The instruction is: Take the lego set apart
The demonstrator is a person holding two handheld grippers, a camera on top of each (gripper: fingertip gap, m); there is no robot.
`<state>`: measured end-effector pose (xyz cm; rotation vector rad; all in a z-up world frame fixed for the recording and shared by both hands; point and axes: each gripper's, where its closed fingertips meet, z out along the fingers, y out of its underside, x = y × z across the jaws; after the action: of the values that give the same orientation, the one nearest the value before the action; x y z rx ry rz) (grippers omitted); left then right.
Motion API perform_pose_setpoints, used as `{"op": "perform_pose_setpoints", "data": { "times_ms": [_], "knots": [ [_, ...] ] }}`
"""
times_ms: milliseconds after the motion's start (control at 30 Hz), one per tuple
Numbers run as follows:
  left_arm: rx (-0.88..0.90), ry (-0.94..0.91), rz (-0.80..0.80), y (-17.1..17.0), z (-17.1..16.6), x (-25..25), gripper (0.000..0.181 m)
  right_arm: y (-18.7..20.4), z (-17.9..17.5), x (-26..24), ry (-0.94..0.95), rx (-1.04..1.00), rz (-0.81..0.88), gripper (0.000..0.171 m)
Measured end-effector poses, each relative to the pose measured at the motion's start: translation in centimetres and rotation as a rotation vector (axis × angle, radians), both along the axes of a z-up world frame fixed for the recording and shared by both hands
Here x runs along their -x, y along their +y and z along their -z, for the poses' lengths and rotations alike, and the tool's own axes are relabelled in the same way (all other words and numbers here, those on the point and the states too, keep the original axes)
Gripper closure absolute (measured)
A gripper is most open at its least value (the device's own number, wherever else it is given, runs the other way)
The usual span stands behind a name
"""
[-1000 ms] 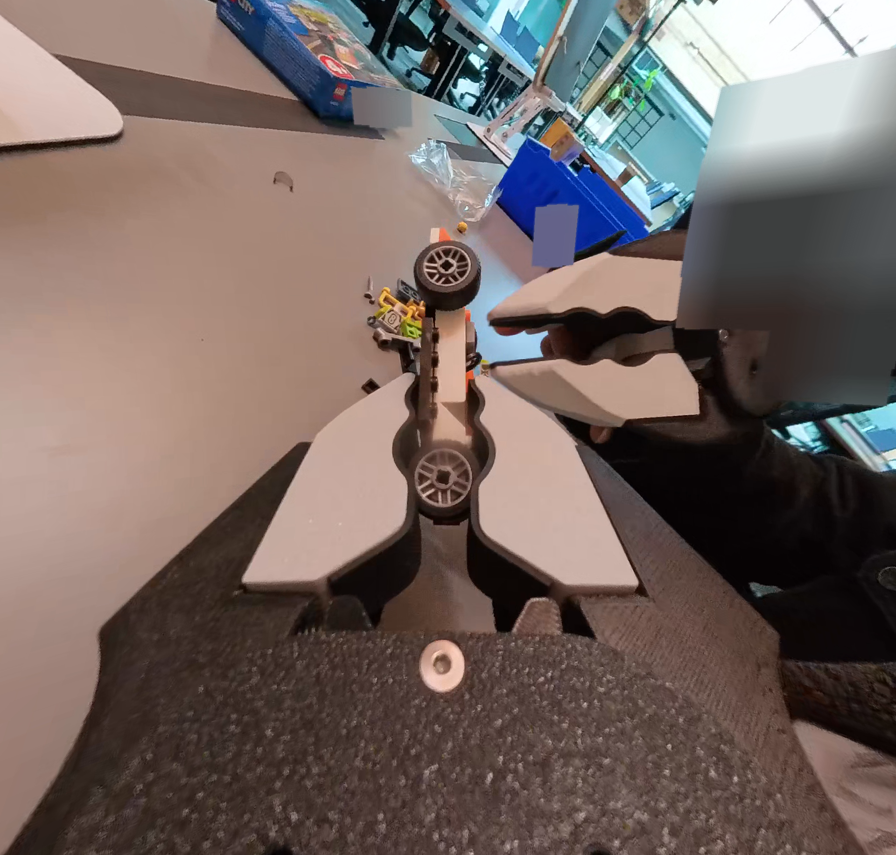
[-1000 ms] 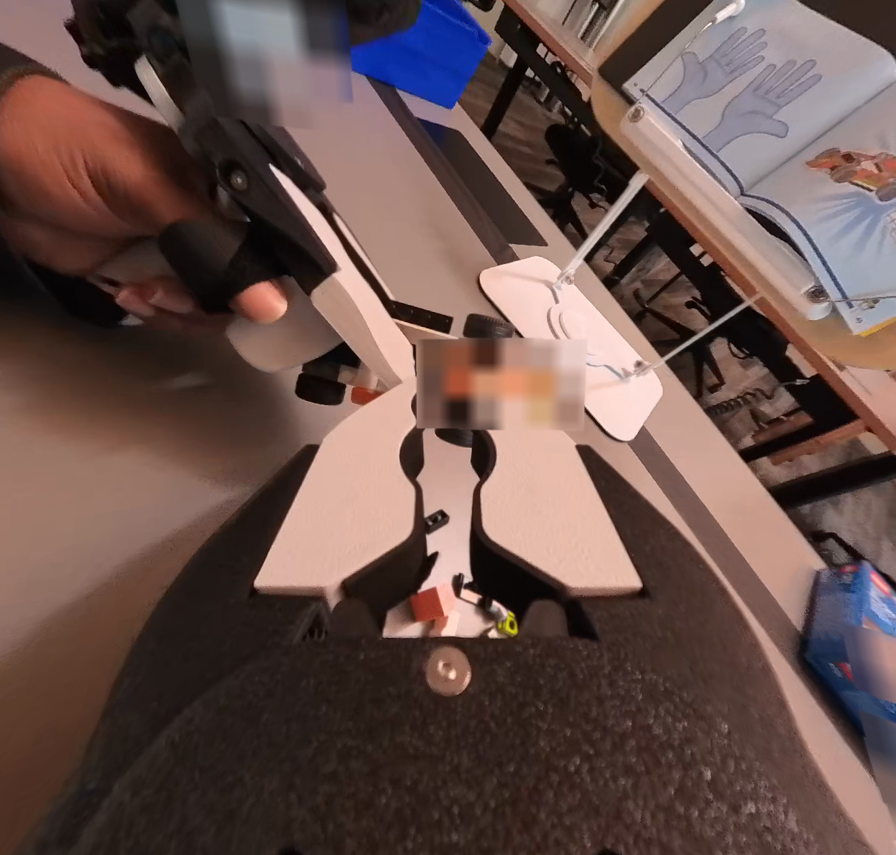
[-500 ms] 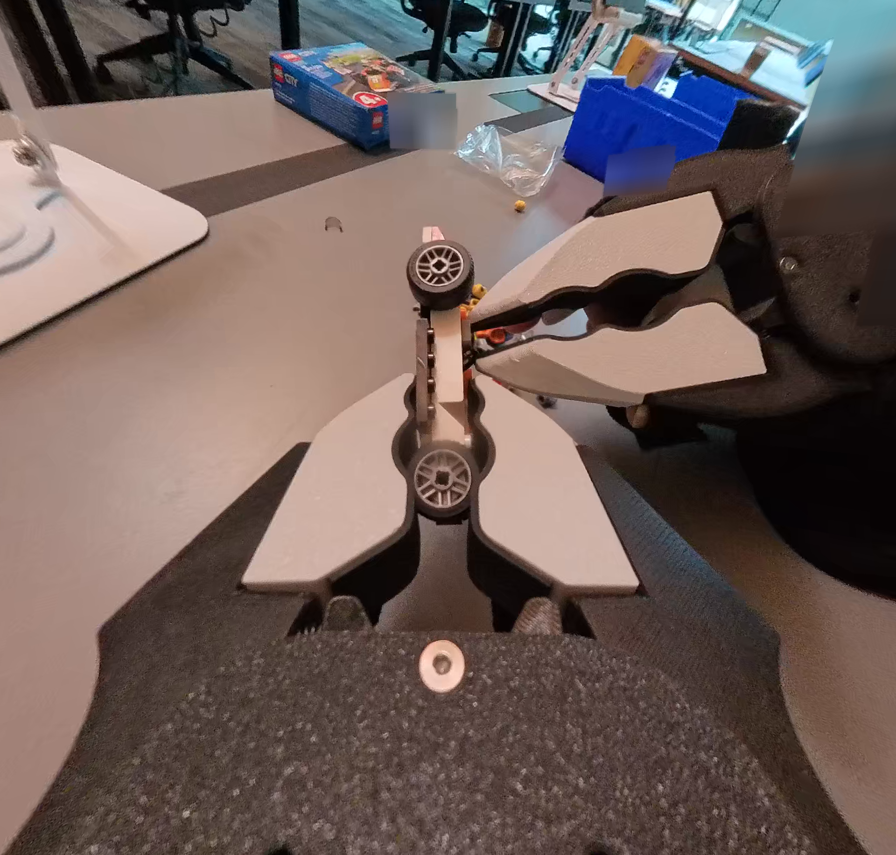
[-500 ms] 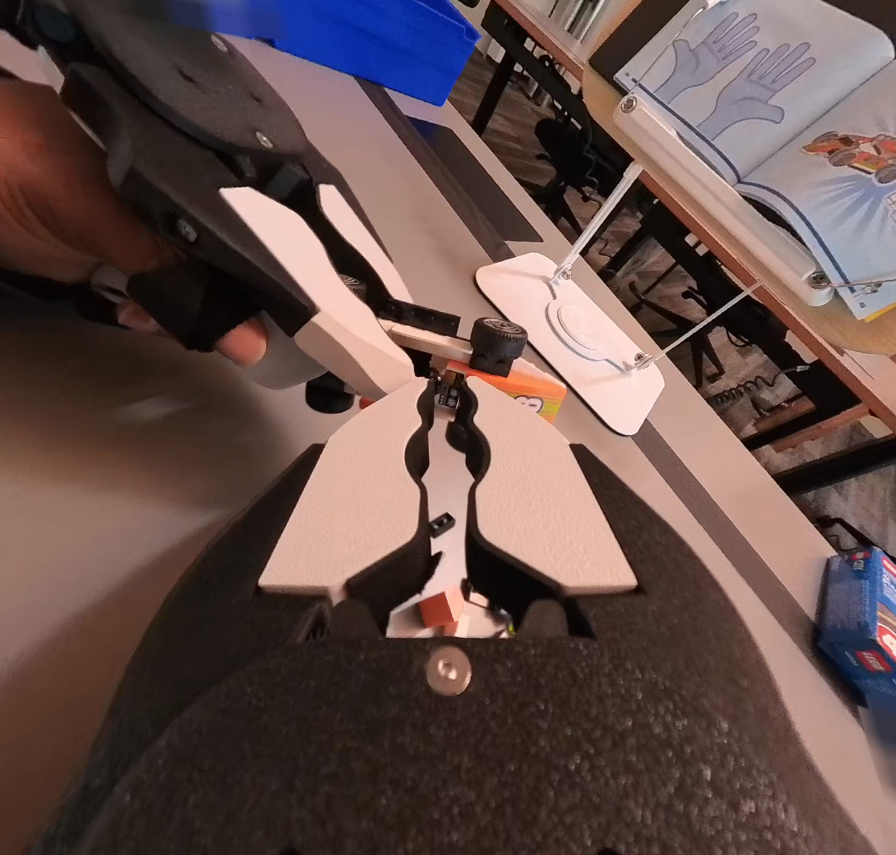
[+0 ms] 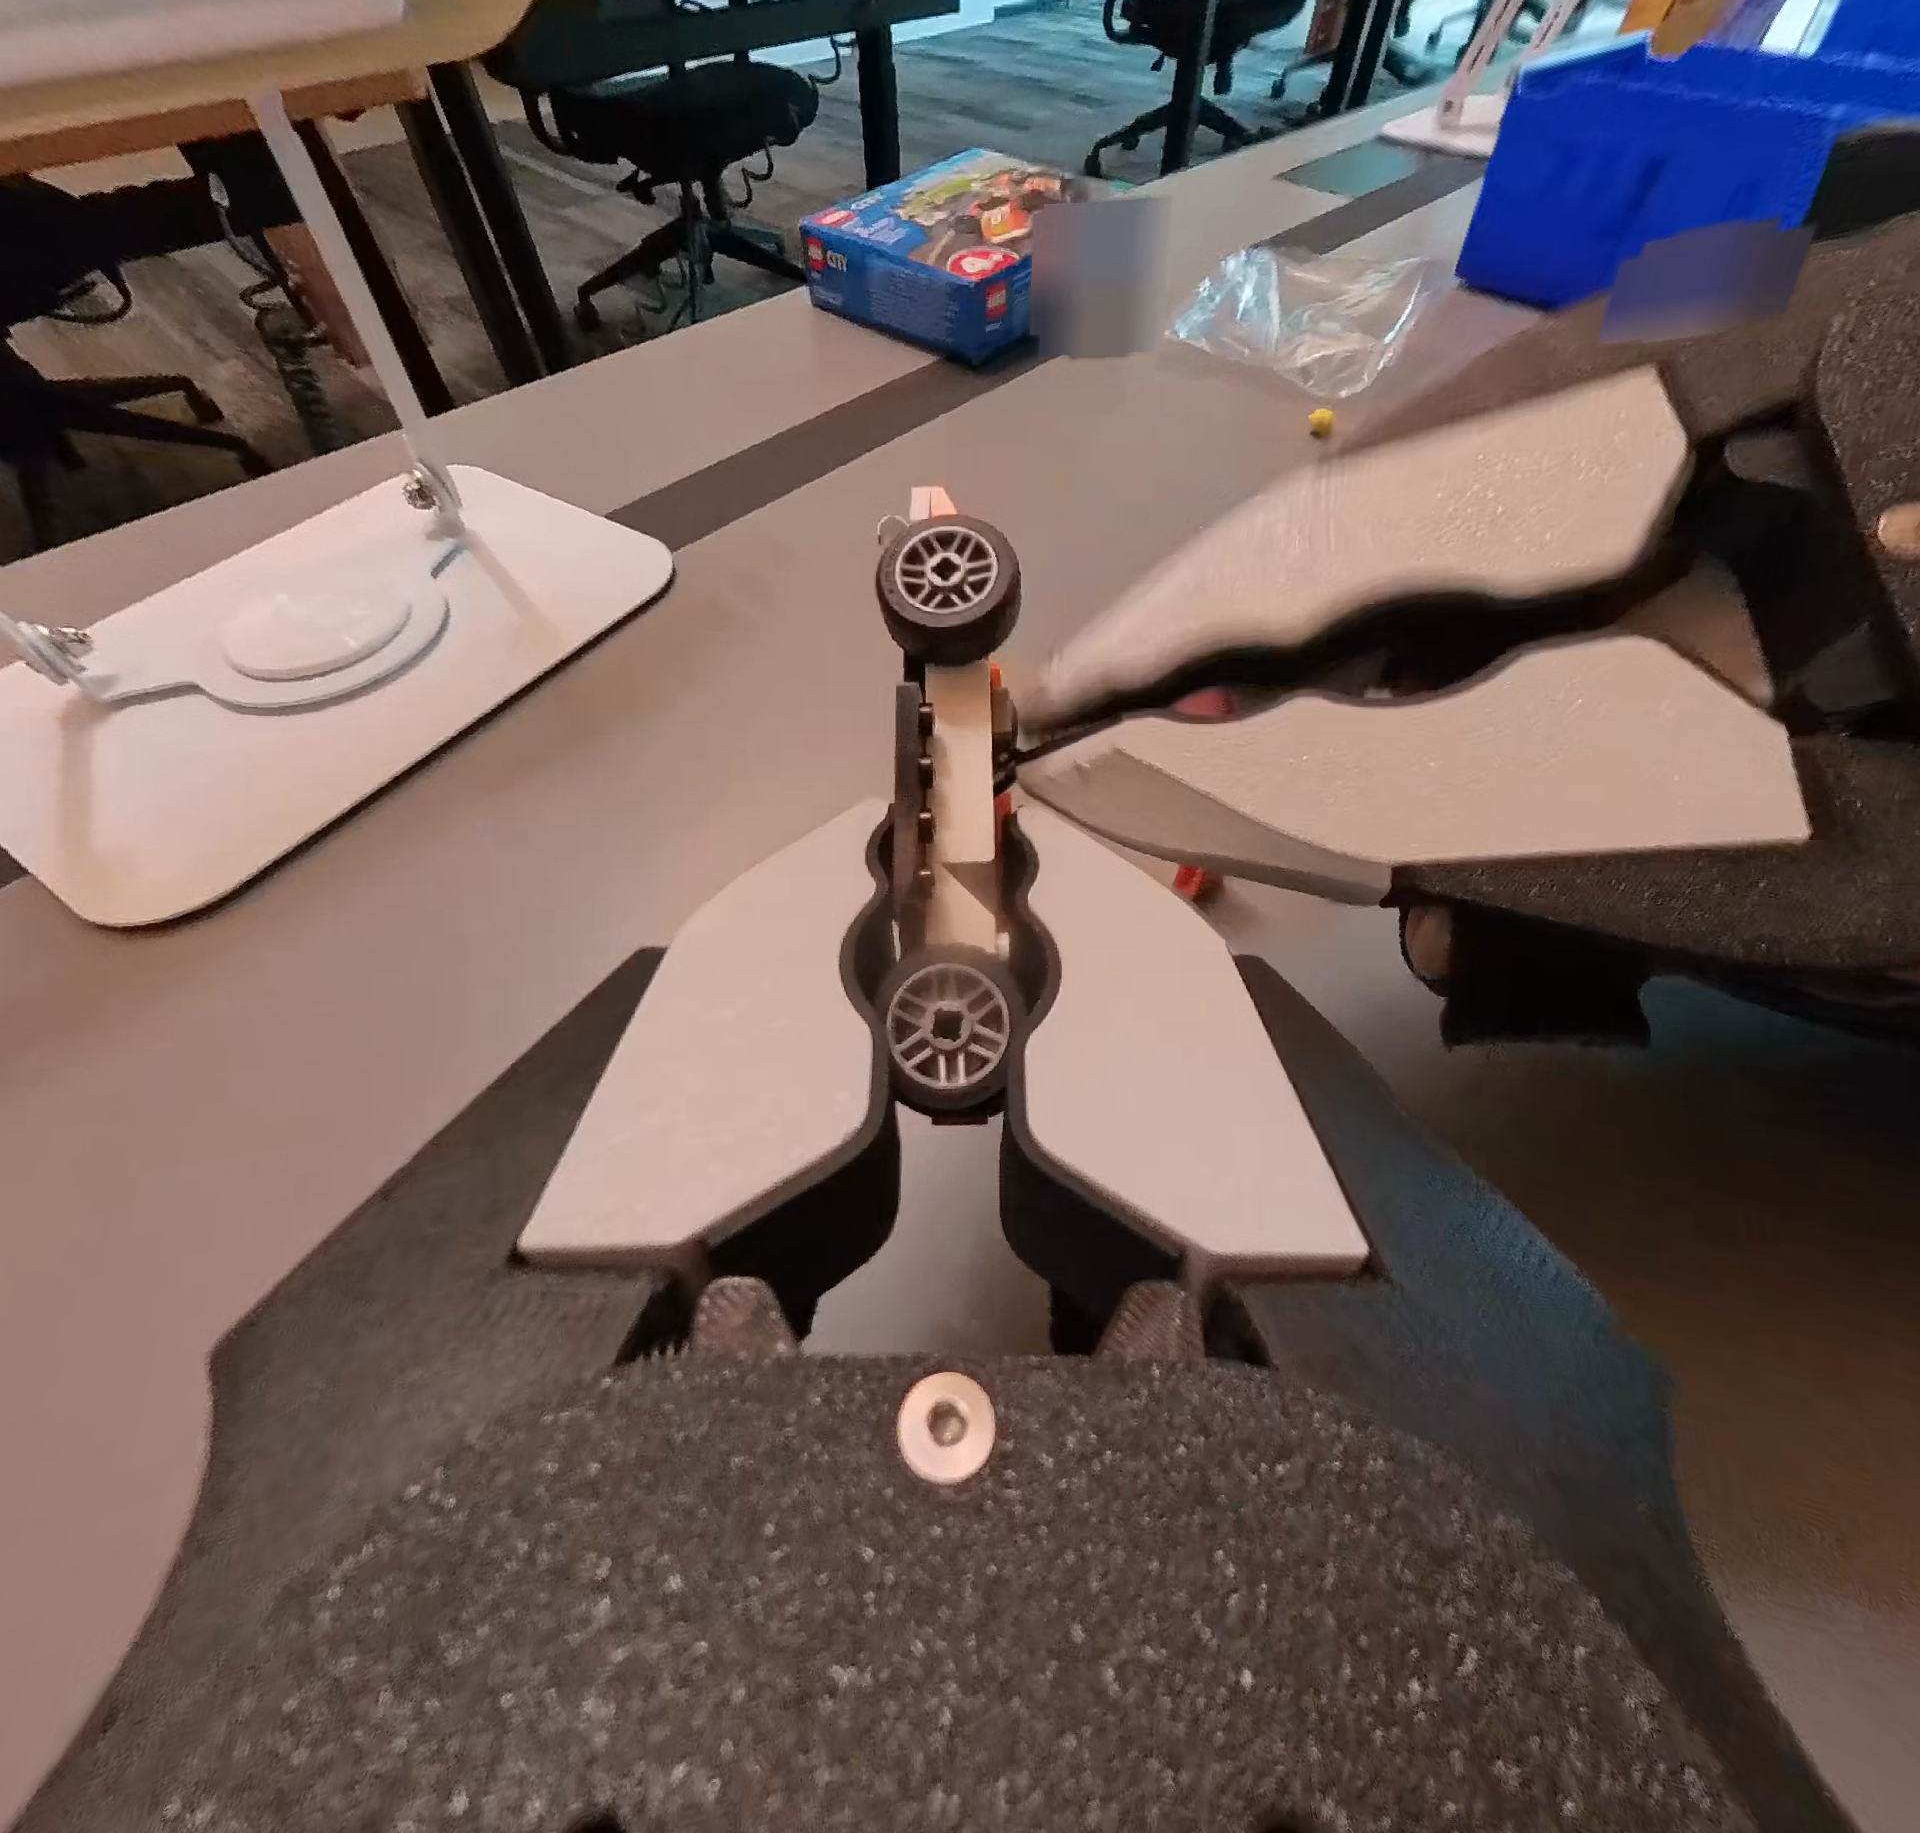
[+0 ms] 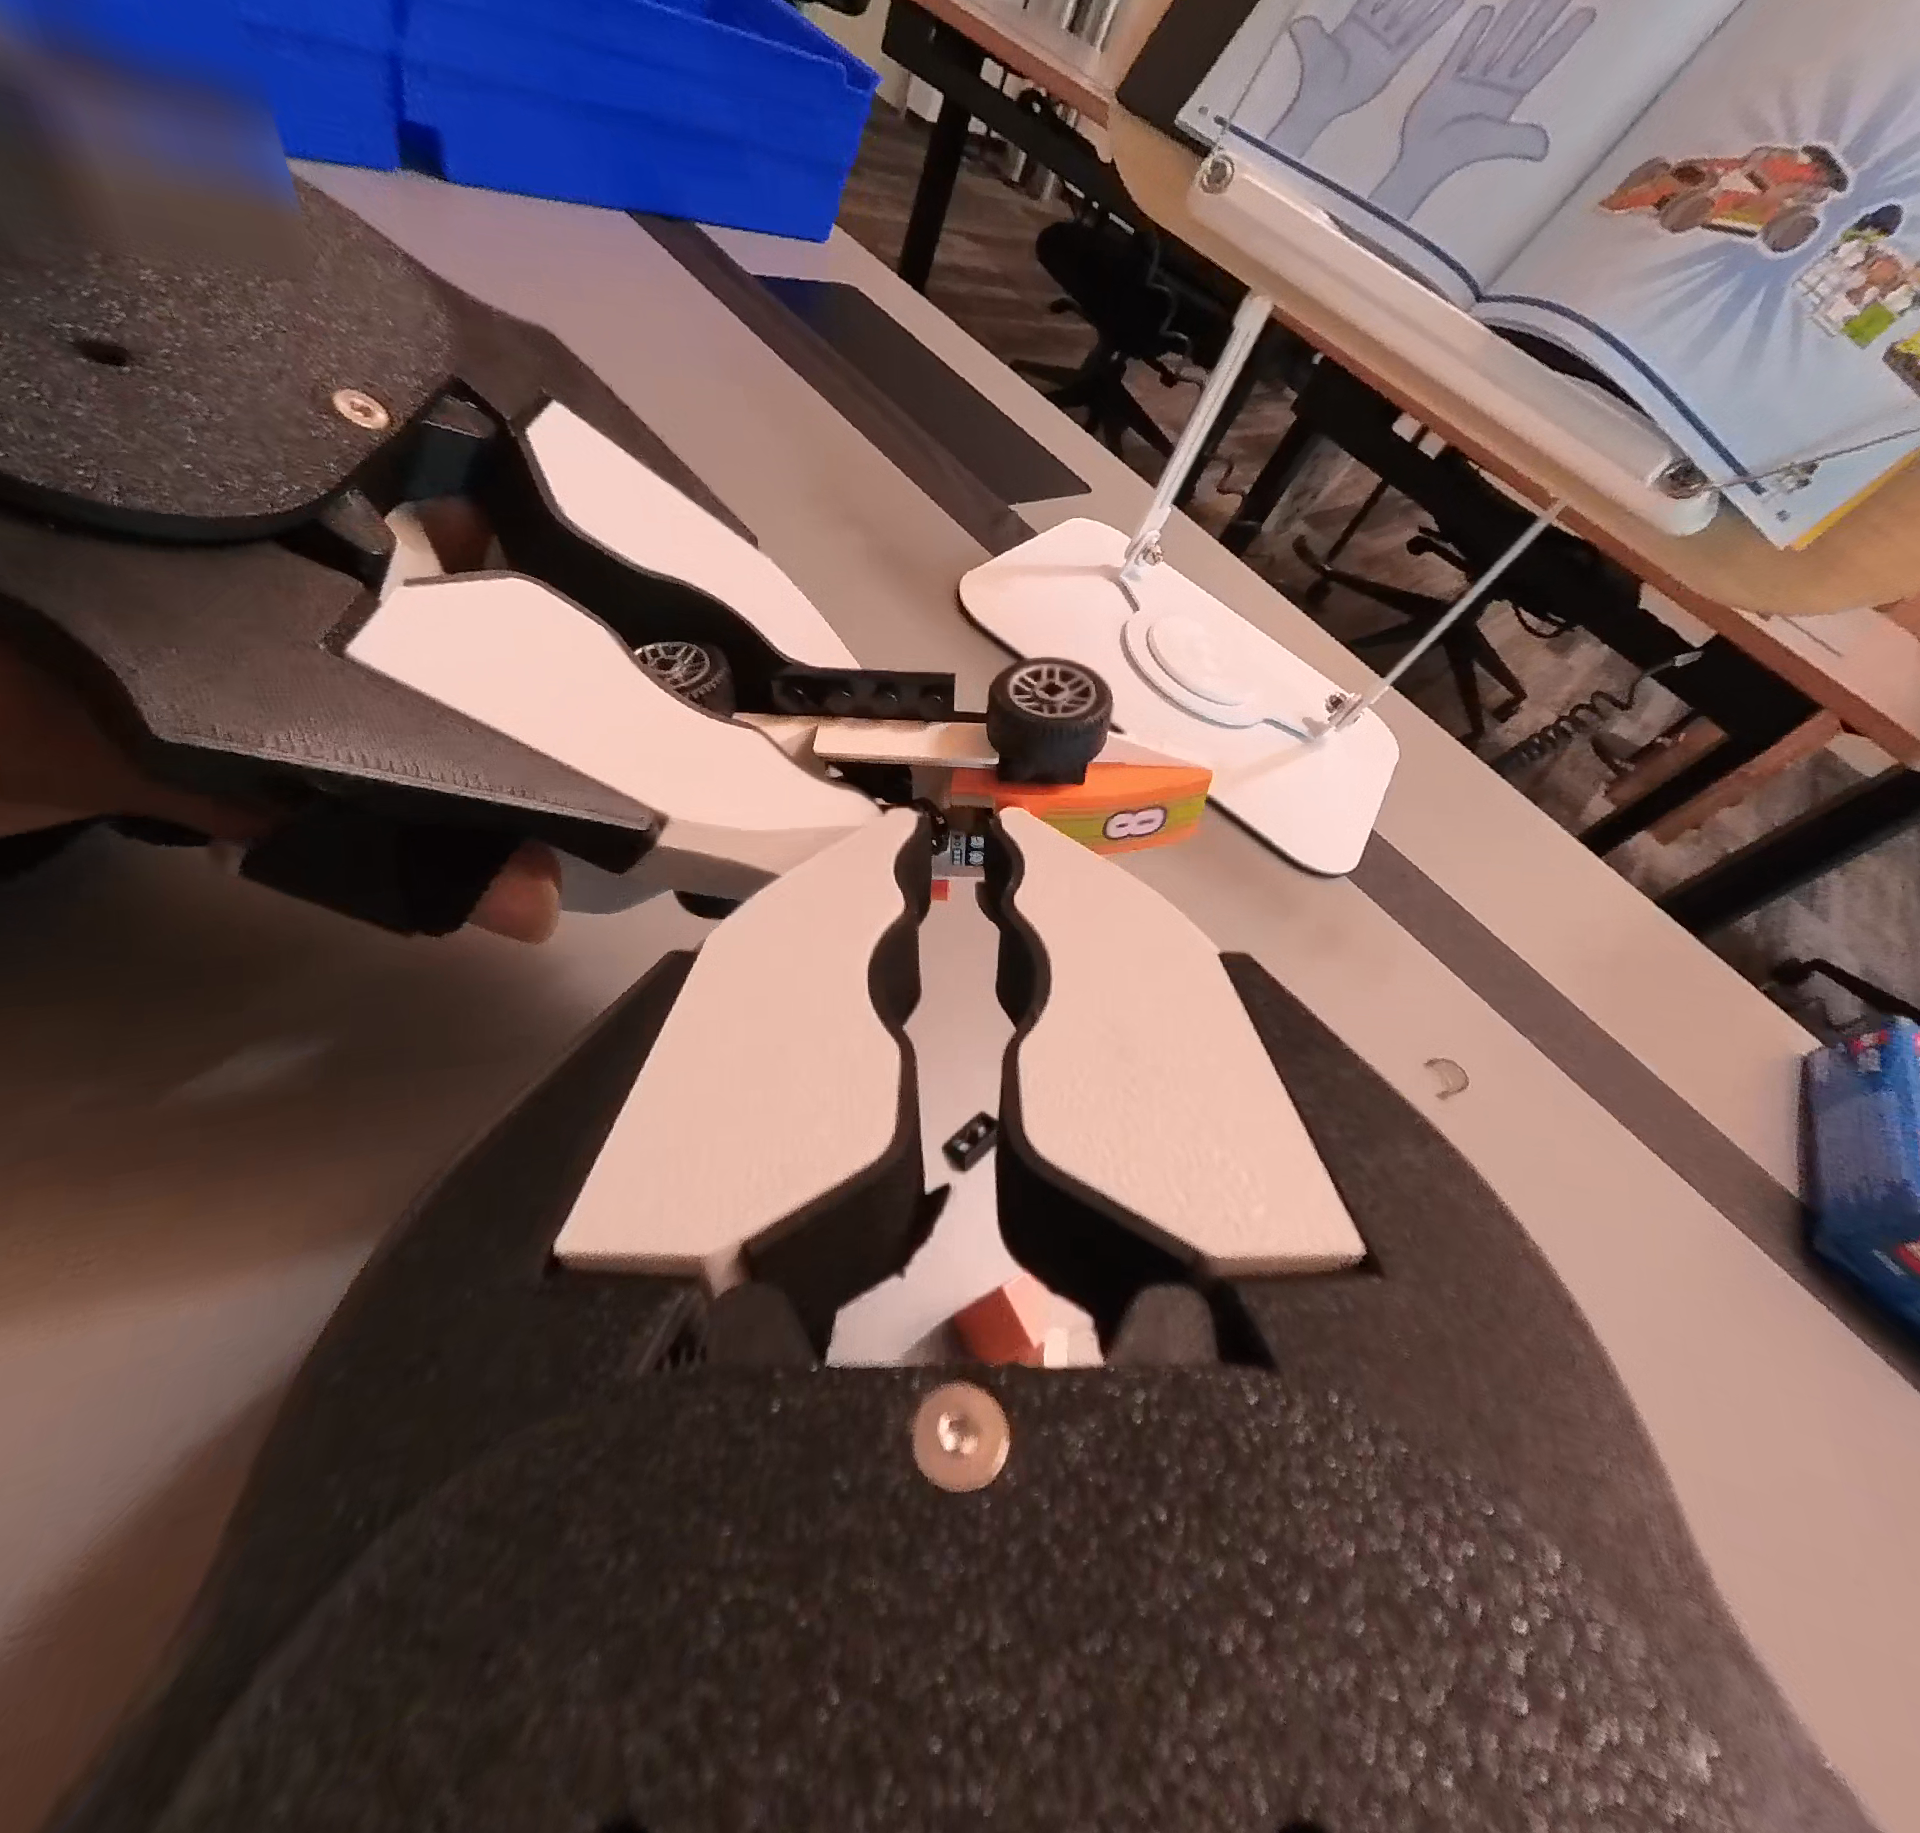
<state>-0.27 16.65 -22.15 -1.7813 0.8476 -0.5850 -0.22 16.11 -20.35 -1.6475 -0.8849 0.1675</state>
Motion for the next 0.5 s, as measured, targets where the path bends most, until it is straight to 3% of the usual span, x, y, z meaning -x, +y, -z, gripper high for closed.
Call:
{"op": "perform_pose_setpoints", "data": {
  "times_ms": [33,500],
  "knots": [
    [0.004,-0.017,-0.003,0.0,-0.2,0.0,0.165,-0.2,0.1,0.2,-0.011,-0.002,-0.015,0.171],
    [0.015,-0.004,0.002,0.2,0.0,0.2,0.165,-1.2,-0.4,0.9,0.016,0.018,-0.14,0.171]
  ]
}}
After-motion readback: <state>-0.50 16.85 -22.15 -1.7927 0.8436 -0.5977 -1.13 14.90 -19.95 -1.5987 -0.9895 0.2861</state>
